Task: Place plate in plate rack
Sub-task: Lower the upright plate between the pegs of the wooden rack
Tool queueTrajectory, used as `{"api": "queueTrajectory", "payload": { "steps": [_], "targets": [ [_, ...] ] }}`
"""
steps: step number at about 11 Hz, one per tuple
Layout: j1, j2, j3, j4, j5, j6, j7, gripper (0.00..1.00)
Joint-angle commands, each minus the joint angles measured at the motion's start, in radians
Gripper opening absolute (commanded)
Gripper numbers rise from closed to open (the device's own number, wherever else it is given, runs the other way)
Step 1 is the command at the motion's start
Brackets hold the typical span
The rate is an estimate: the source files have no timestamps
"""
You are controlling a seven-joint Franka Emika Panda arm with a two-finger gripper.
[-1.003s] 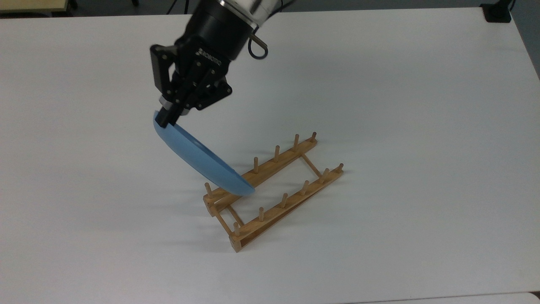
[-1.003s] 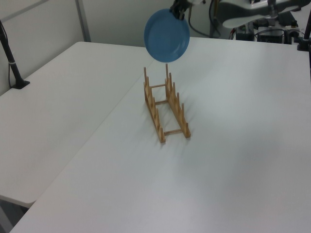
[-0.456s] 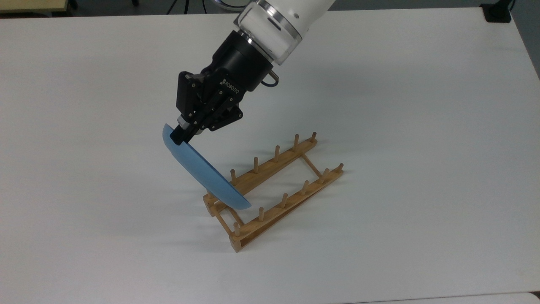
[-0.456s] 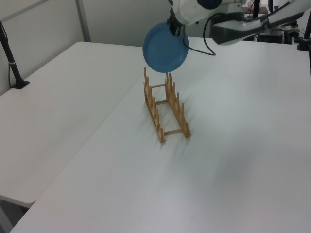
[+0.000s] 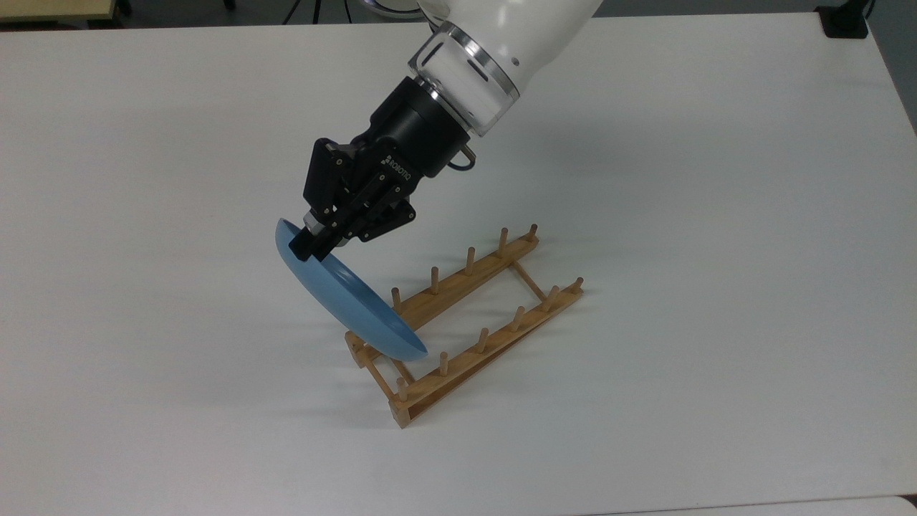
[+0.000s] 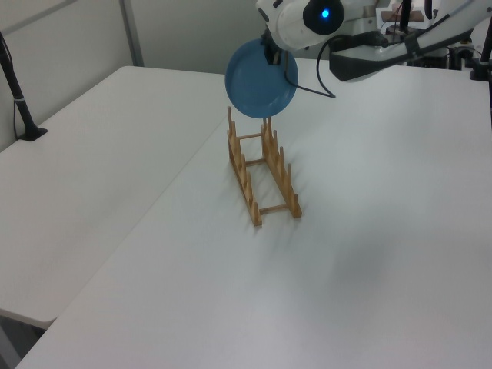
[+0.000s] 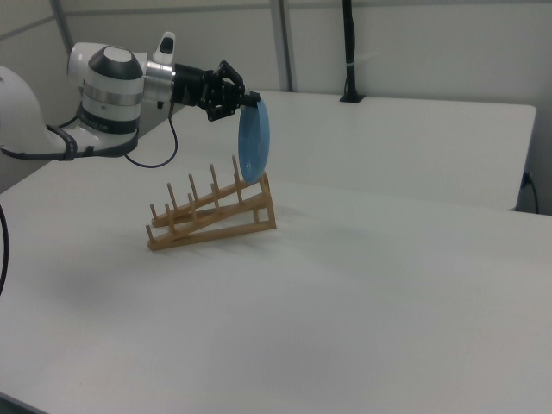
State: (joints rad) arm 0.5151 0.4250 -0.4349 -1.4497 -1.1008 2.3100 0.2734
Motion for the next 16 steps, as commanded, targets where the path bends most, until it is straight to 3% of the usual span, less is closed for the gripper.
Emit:
{"api": "queueTrajectory", "payload": {
  "steps": [1, 6, 8, 10, 11, 14, 16],
  "targets": [
    [0.023, 0.073, 0.004, 0.032, 0.004, -0.053, 0.142, 0.28],
    [0.026, 0.073, 0.09, 0.04, -0.008, -0.124, 0.217, 0.31],
    [0.025, 0.07, 0.1, 0.064, -0.011, -0.132, 0.275, 0.64],
    [0.016, -0.003, 0.157, 0.063, 0.002, -0.129, 0.415, 1.0],
    [0.011, -0.052, 0.185, 0.06, 0.075, -0.126, 0.472, 1.0],
    [-0.062, -0.188, 0.255, 0.023, 0.694, -0.151, 0.372, 1.0],
    [-0.137, -0.242, 0.262, 0.022, 0.963, -0.341, 0.269, 1.0]
  ]
}}
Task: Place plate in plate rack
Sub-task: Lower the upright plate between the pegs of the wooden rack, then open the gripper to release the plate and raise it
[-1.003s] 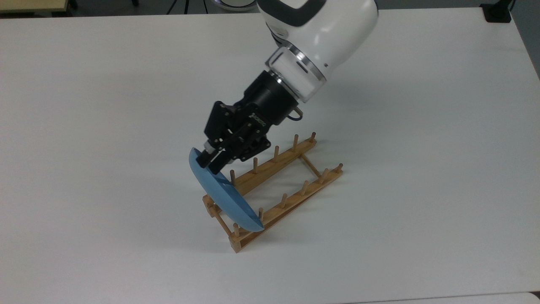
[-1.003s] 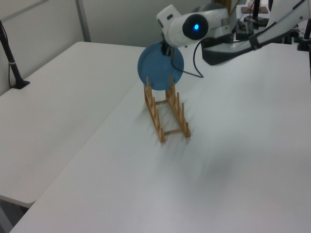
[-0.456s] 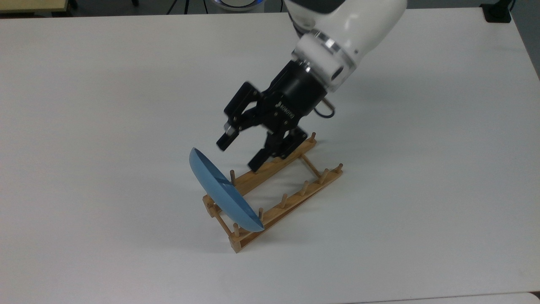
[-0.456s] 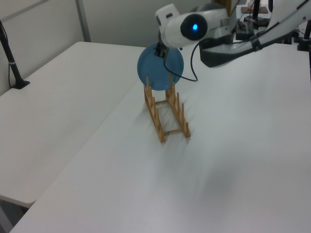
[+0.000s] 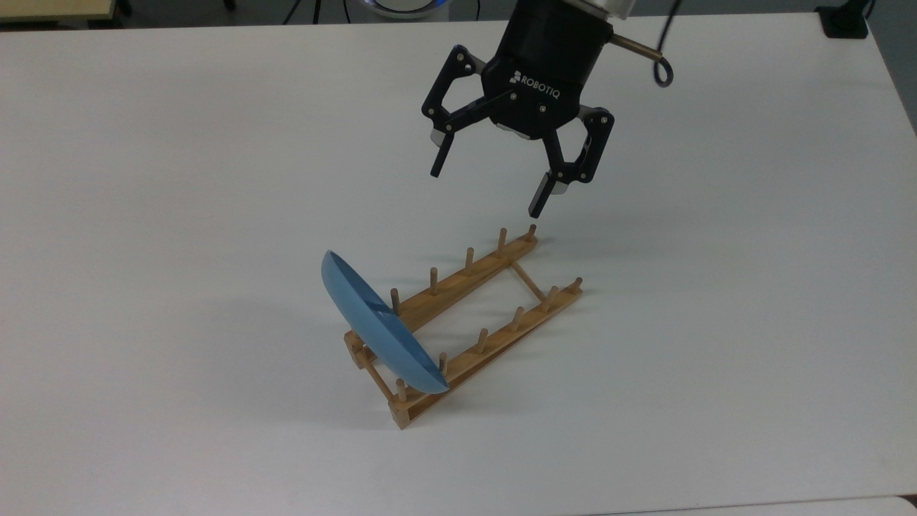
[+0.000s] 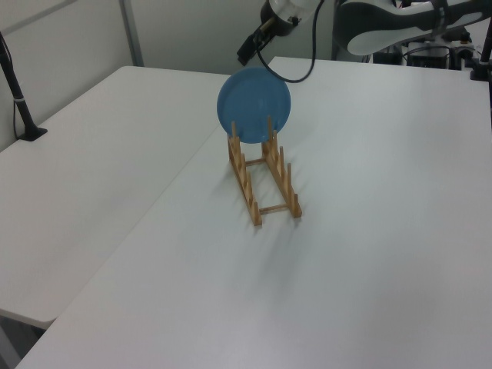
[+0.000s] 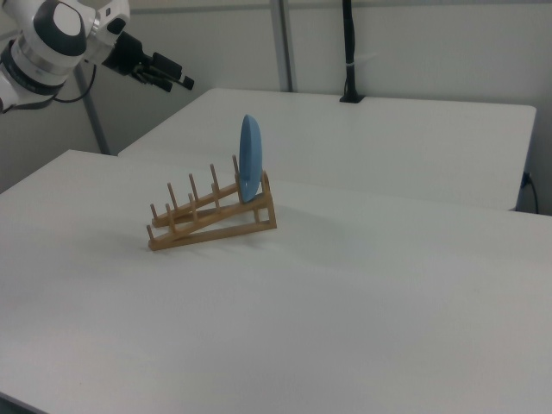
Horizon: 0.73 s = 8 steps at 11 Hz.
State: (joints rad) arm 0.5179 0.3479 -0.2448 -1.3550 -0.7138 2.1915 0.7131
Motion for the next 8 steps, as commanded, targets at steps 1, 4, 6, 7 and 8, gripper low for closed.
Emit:
{"api": "queueTrajectory", "payload": {
  "steps": [1, 4, 6, 7, 8],
  "targets": [
    [-0.2, -0.181, 0.073, -0.069, 0.708, -0.311, -0.279, 1.0],
    [-0.32, -0.216, 0.061, -0.076, 0.853, -0.537, -0.539, 1.0],
    [-0.337, -0.214, 0.059, -0.07, 0.841, -0.549, -0.541, 1.0],
    [-0.331, -0.213, 0.059, -0.066, 0.821, -0.541, -0.543, 1.0],
    [-0.326, -0.21, 0.059, -0.064, 0.786, -0.536, -0.541, 1.0]
  ]
}}
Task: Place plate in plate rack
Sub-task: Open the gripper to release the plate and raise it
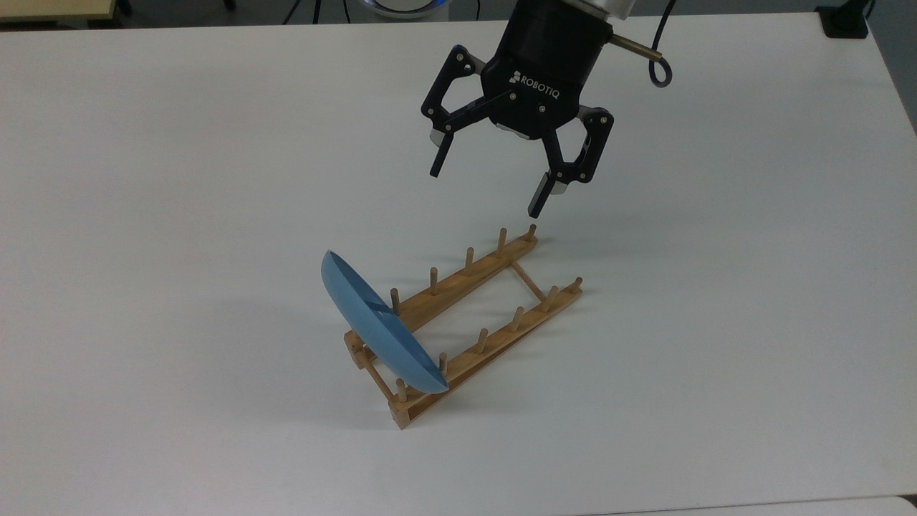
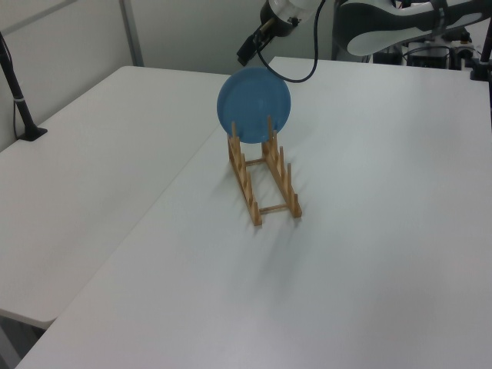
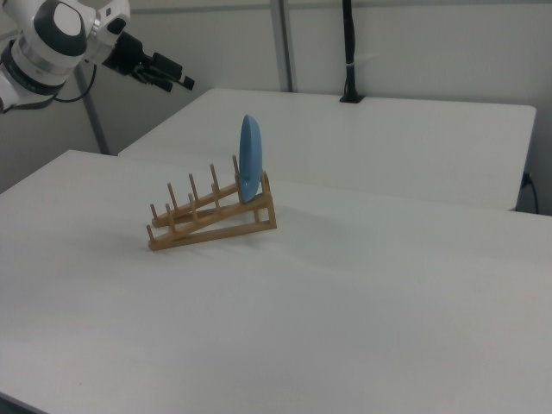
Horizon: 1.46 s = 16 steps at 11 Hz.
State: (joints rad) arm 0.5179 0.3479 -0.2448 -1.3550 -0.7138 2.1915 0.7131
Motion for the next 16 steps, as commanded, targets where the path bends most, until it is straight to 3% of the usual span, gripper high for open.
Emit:
{"api": "queueTrajectory", "payload": {
  "steps": [1, 4, 13, 16],
  "targets": [
    [-0.323, -0.207, 0.059, -0.064, 0.765, -0.533, -0.543, 1.0],
    [-0.294, -0.202, 0.061, -0.064, 0.706, -0.461, -0.541, 1.0],
    [-0.181, -0.193, 0.059, -0.064, 0.378, -0.322, -0.5, 1.0],
    [-0.177, -0.193, 0.059, -0.064, 0.373, -0.319, -0.483, 1.0]
  ]
}}
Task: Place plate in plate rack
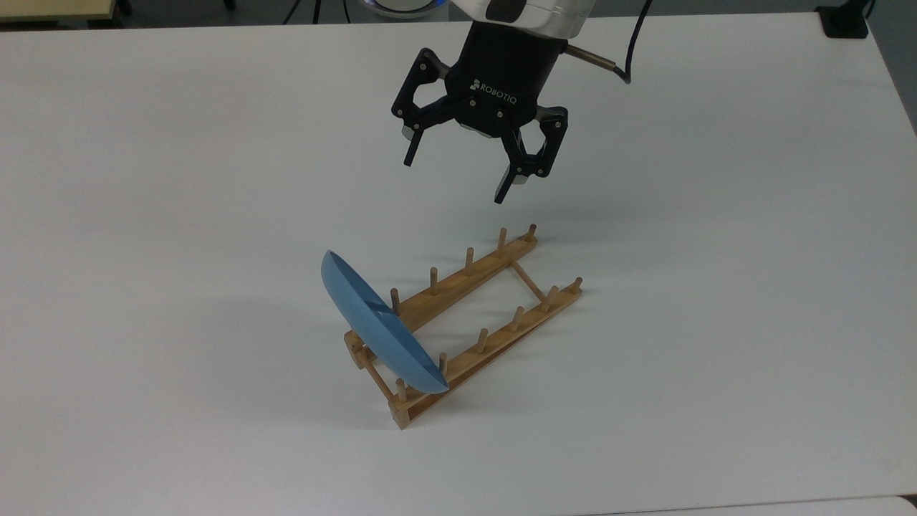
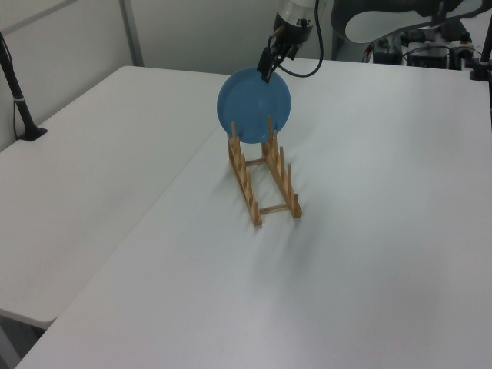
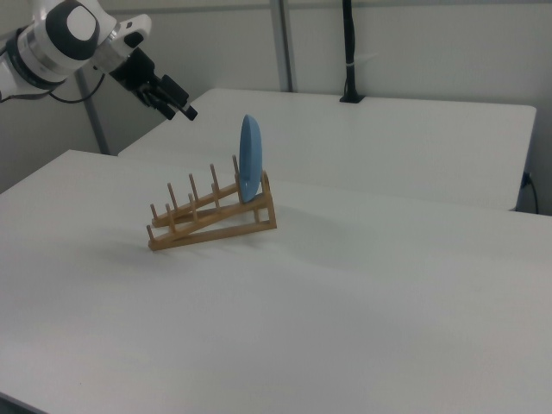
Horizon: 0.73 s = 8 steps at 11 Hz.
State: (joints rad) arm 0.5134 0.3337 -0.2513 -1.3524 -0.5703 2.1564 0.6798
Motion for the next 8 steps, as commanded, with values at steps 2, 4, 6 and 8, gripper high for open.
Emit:
{"api": "queueTrajectory", "payload": {
  "steps": [2, 4, 6, 8],
  "targets": [
    [-0.173, -0.179, 0.066, -0.067, 0.23, -0.288, -0.45, 1.0],
    [-0.171, -0.18, 0.066, -0.067, 0.231, -0.293, -0.448, 1.0],
    [-0.167, -0.18, 0.067, -0.067, 0.231, -0.293, -0.448, 1.0],
    [-0.165, -0.18, 0.069, -0.067, 0.23, -0.293, -0.448, 1.0]
  ]
}}
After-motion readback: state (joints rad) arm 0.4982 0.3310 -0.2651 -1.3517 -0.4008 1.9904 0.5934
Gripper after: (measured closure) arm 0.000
